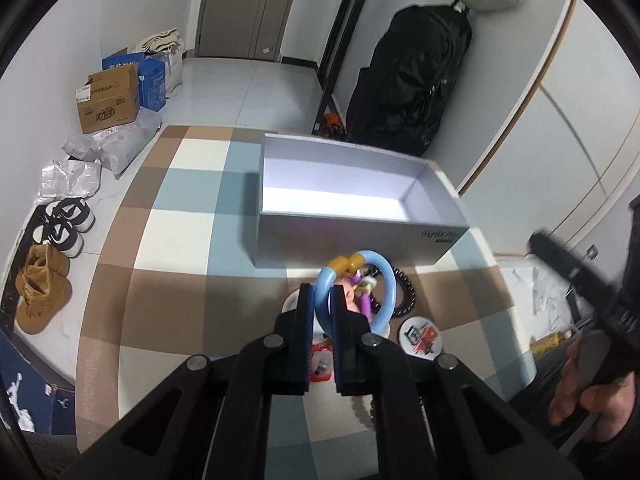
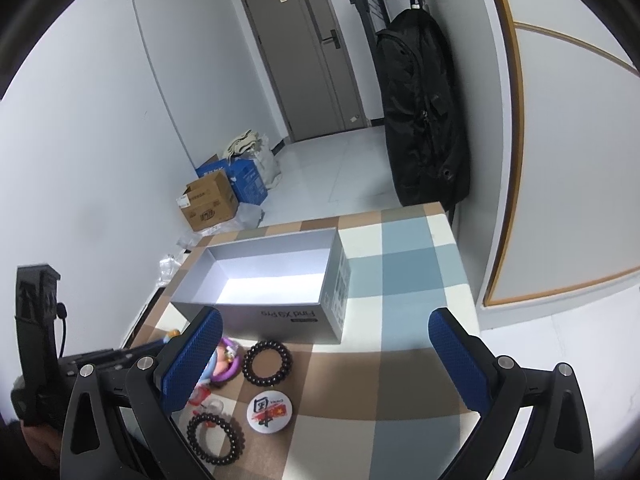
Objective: Organize jewelry
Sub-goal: 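Grasp the blue ring toy with the left gripper while the right gripper approaches the white badge, then lift the blue ring with the left gripper while the right gripper grasps the white badge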
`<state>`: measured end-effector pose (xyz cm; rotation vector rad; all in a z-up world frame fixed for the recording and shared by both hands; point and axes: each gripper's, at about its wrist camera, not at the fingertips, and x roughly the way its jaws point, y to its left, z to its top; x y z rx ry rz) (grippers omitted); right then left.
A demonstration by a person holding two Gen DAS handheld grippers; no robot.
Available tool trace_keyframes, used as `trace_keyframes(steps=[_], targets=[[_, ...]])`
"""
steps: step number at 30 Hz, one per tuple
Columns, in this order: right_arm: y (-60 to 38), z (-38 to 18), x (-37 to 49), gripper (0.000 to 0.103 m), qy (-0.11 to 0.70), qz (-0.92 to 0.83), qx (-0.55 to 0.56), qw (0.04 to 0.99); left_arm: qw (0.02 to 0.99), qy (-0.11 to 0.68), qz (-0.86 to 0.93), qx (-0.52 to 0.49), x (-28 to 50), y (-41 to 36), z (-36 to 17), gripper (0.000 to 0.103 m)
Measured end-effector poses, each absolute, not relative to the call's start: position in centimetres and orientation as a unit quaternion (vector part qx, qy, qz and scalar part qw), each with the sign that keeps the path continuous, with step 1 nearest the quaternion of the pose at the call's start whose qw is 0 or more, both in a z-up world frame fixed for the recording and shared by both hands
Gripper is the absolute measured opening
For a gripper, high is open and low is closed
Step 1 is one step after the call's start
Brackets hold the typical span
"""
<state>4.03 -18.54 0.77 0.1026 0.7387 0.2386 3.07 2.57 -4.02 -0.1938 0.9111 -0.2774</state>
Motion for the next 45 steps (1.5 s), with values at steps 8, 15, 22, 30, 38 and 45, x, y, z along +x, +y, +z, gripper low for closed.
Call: trace_keyframes(steps=[8,15,22,30,38,45], targets=[[-17.7,-1.6,4.2,0.099,0.434,0.148,0.04,0.888,0.887,0.418,-0.137,-0.142,3.2,4.1,-3.2,0.004],[-15.2,-4.8,3.9,0.071,0.496,0.172,-0.021,0.851,0.894,0.395,-0.137,-0.163,2.8,5.2,-2.3,0.004],[-12.8,-6.0,3.0,0.066,0.5,0.181,-0.095,0.841,0.894,0.391,-0.137,-0.17,2.8,5.9,-2.3,0.004],[-10.3,-7.4,2.2,0.063,0.491,0.181,-0.173,0.835,0.894,0.39,-0.138,-0.172,2.7,6.2,-2.4,0.004],[-10.3,-7.1,1.9,0.041,0.491,0.192,-0.168,0.833,0.893,0.391,-0.136,-0.176,2.7,6.4,-2.3,0.004],[-10.5,-7.0,2.2,0.041,0.496,0.196,-0.148,0.833,0.895,0.388,-0.134,-0.175,2.6,6.4,-2.2,0.004]])
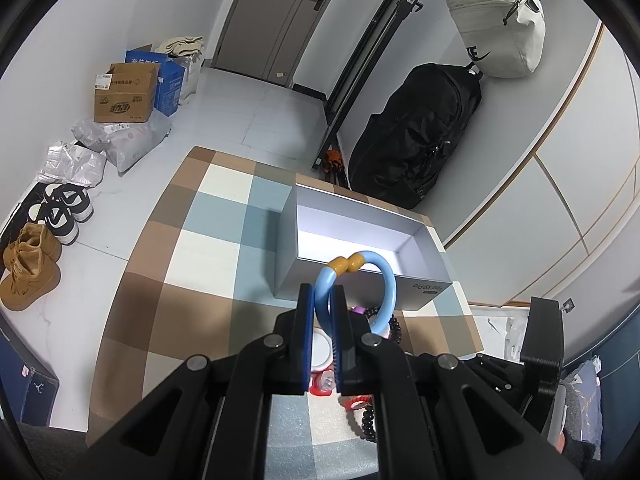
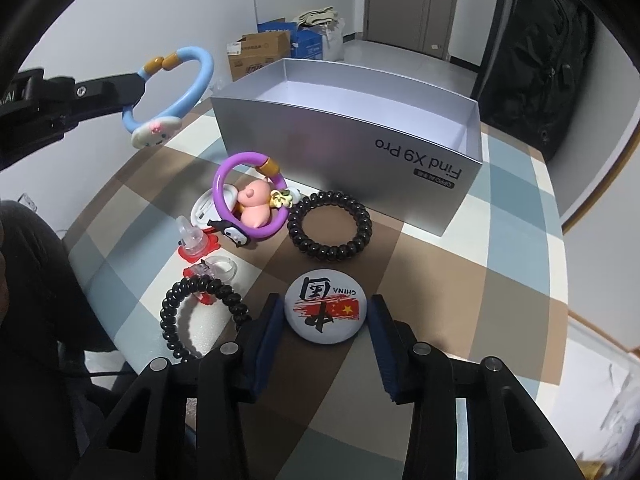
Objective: Organize jewelry
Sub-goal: 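Lift the blue ring with the left gripper while the right gripper grasps the white badge, then lower the blue ring and white badge into the box and open both grippers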
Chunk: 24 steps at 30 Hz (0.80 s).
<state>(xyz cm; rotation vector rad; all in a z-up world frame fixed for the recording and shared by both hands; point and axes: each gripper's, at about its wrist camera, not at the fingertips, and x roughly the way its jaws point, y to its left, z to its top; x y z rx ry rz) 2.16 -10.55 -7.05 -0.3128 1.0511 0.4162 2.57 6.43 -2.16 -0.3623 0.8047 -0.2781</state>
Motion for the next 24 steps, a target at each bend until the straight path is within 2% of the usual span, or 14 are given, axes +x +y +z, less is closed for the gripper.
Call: trace_keyframes(steps=[15,24], targets=[[-14.2,-4.6,4.1,0.041,0.483,0.204,-0.021,0.851,0.9,0.379,-0.132,-0.172,2.7,6.1,-1.7,0.004],[-14.3,-0.4,4.4,0.042,0.399,0.253,0.032,0.881,0.91,0.351,-0.115,-0.186,3.5,6.4,-0.3,0.004]])
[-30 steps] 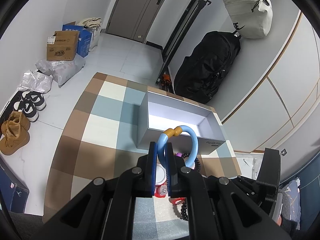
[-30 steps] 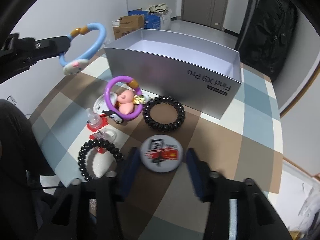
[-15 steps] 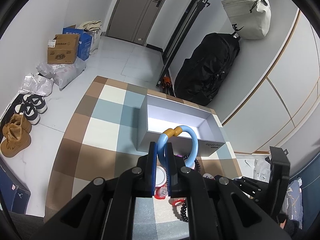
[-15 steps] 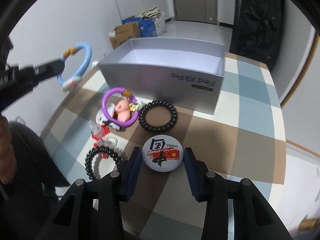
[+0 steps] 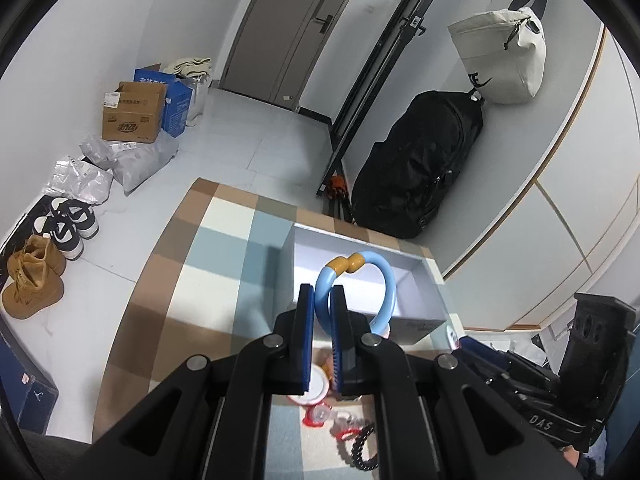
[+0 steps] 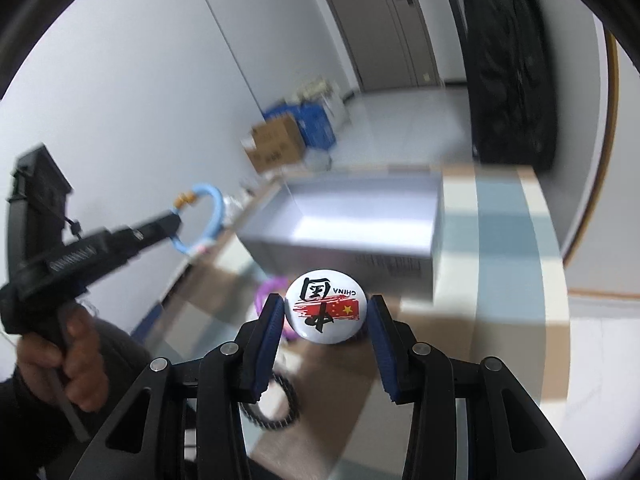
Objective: Organize jewelry
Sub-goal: 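Lower the blue ring and white badge into the box and open both grippers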
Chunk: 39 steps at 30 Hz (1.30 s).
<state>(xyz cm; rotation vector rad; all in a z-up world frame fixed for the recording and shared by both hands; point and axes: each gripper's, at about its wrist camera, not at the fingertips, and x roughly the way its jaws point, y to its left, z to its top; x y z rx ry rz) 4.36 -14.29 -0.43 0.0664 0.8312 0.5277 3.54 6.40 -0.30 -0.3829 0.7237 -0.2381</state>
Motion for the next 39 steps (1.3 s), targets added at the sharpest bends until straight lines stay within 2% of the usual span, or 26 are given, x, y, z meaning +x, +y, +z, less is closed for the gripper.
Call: trace_keyframes(steps=[13,28,37,39], targets=[[-14.2,2.8,9.4,0.042,0.372,0.268,0.05,0.887,0.903,0.372,-0.126,-0.174,8.4,4.3,0.2,0.004],[-14.4,-2.0,15.4,0.041,0.427,0.25,0.07,0.866,0.876,0.431,-0.141,-0.166,12.3,3.1,-3.6,0.004],[-13.7,-3.3,16.1,0.043,0.445,0.242,0.055,0.86,0.864,0.441,-0.163,-0.179,12.8,2.5,-3.6,0.004],[-13.9,-3.2,16.1,0.045,0.442,0.233,0.054,0.865,0.861,0.443,-0.172,-0.183,13.0,2.3,-3.6,0.007]])
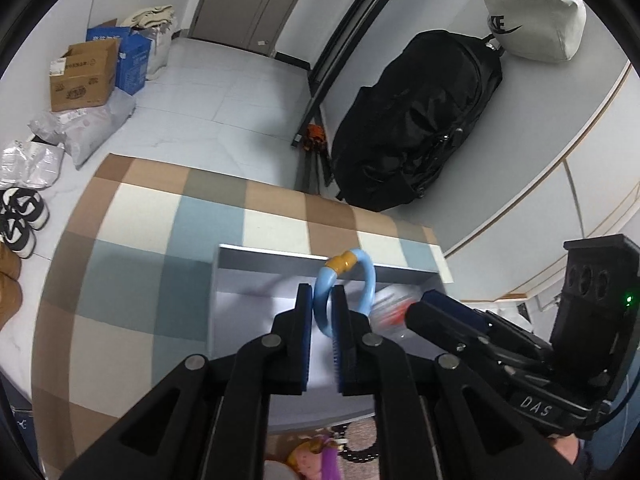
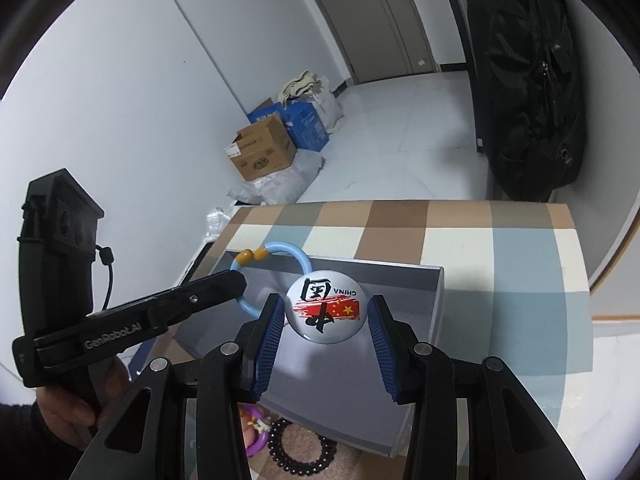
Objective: Organize jewelry
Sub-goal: 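Lower the blue ring and white badge into the box and open both grippers, then withdraw both grippers from the box toward the remaining jewelry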
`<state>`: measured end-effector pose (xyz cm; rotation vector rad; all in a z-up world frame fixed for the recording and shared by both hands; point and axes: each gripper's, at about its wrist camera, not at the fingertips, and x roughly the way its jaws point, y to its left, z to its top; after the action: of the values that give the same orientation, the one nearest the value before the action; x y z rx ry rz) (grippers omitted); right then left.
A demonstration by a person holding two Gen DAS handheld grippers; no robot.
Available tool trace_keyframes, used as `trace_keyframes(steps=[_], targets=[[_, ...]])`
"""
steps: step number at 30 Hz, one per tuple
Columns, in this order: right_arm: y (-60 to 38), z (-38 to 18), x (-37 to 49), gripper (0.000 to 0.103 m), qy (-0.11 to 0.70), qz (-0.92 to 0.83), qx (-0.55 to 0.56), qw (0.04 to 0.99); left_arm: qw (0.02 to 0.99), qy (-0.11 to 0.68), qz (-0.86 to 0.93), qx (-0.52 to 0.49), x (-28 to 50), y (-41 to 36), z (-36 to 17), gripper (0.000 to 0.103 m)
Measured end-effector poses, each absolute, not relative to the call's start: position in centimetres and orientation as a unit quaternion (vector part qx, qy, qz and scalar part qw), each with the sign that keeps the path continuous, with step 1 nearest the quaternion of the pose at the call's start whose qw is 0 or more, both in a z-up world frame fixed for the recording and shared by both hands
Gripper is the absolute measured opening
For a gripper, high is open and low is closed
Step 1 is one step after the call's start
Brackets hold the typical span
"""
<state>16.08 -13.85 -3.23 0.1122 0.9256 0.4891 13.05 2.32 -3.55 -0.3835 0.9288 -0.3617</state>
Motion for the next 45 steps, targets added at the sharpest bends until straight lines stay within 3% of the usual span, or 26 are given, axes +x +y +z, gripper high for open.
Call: trace_keyframes(steps=[2,3,10,15,22,29,45], targets=[[-14.1,-2.9,16.0,0.066,0.434,0.228,0.054,0.87,0.859,0.446,-0.177,-0.179,13.1,2.1,-3.5,0.013],[-14.2,-2.7,15.9,0.07,0.428,0.226,0.056,0.873,0.859,0.447,-0.175,-0.178,13.1,2.2,-3.4,0.018],[-15.4,-1.2,15.0,0.081,0.402,0.21,0.063,0.889,0.864,0.444,-0.164,-0.171,12.4,2.6,-2.9,0.021],[-16.7,-0.4,13.9,0.086,0.392,0.193,0.08,0.896,0.881,0.425,-0.14,-0.152,10.4,2.8,-2.0,0.055],[-17.3,0.0,11.1,0.096,0.385,0.173,0.081,0.903,0.896,0.414,-0.101,-0.123,7.2,2.6,-1.5,0.066],[-17.4,0.2,8.5,0.102,0.382,0.167,0.065,0.907,0.904,0.406,-0.08,-0.105,4.2,2.3,-1.6,0.085],[-18.1,-1.2,5.0,0.103,0.411,0.14,0.05,0.9,0.888,0.445,-0.084,-0.076,1.2,1.5,-3.8,0.085]])
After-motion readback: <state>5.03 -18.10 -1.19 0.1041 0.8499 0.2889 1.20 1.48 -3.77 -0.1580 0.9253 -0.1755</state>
